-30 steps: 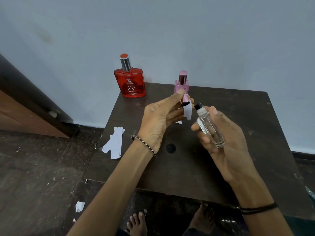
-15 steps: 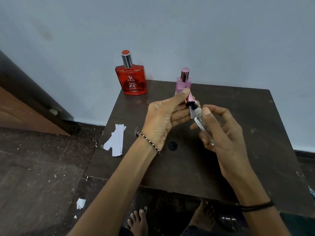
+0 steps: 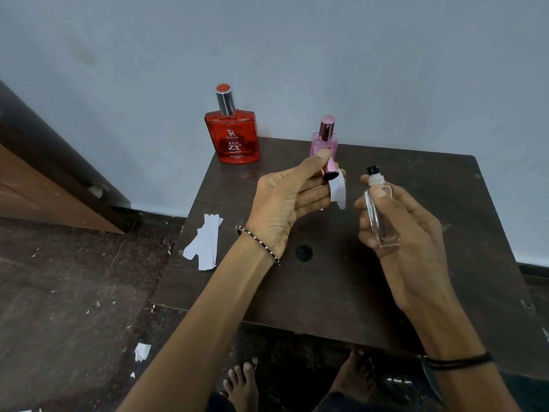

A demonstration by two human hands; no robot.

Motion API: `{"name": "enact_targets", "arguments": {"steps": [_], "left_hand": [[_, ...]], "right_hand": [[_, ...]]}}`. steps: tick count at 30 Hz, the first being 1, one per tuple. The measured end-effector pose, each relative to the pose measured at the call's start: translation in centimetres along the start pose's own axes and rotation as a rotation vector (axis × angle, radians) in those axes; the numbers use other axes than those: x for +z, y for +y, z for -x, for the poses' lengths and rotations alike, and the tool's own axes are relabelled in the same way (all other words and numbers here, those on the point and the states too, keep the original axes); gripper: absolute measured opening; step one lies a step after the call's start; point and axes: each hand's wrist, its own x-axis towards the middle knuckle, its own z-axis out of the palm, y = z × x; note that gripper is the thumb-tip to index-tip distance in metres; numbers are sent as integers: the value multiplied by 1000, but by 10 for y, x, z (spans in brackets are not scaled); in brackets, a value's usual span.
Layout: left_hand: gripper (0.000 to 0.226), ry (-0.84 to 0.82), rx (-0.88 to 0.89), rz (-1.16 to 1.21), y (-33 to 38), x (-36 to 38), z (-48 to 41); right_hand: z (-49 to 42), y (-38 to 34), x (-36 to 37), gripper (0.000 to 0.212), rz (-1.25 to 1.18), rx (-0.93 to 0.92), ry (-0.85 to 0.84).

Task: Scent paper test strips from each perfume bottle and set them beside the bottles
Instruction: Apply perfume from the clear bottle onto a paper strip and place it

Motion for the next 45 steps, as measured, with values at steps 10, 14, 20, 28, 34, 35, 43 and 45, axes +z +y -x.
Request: {"name": "enact_targets", "arguments": {"steps": [10, 14, 20, 28, 34, 35, 43, 45], "left_hand": [[31, -11, 25, -49, -1, 2, 1], [32, -10, 22, -69, -1, 2, 1], [29, -14, 23, -33, 0, 1, 1], [35, -33, -22, -5, -1, 3, 2], [38, -32, -35, -32, -1, 3, 2], [39, -33, -37, -37, -2, 3, 2], [38, -31, -69, -44, -3, 5, 4], [37, -36, -81, -41, -3, 4, 4]], "right_hand": [[2, -3, 3, 29, 47, 59, -42], [0, -5, 3, 39, -35, 104, -57], [2, -7, 4, 31, -53, 44, -76], [4, 11, -2, 37, 339, -159, -62], [7, 12, 6, 38, 831, -455, 37], [7, 13, 7, 38, 877, -486, 52], [7, 15, 13, 45, 1059, -582, 68], [8, 14, 15, 51, 1072, -574, 60]]}}
